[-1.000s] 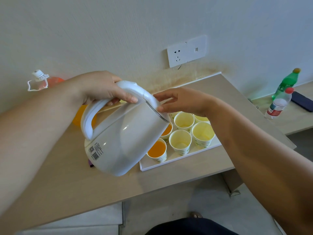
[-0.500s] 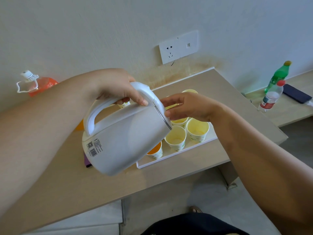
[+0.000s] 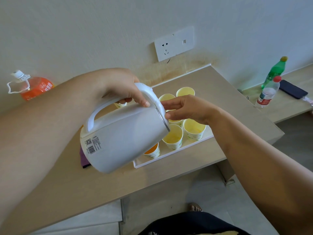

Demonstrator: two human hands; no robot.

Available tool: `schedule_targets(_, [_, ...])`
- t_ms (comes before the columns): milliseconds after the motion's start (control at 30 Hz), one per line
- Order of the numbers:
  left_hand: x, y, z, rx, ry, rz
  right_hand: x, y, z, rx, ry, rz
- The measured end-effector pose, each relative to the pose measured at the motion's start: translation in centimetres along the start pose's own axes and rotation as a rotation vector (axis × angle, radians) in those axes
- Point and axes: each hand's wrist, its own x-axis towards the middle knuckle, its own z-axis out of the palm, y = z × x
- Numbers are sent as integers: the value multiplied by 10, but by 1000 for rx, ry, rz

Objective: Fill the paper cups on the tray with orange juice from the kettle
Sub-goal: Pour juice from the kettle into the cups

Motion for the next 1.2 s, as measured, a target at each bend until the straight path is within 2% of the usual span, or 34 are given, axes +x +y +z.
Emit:
schedule_targets(633, [-5,8,-3,87,-3,15,1,5,6,86,28,-65])
schedule_targets(1200, [-14,14,-6,183,61,16,-2,4,13,199,29,-109])
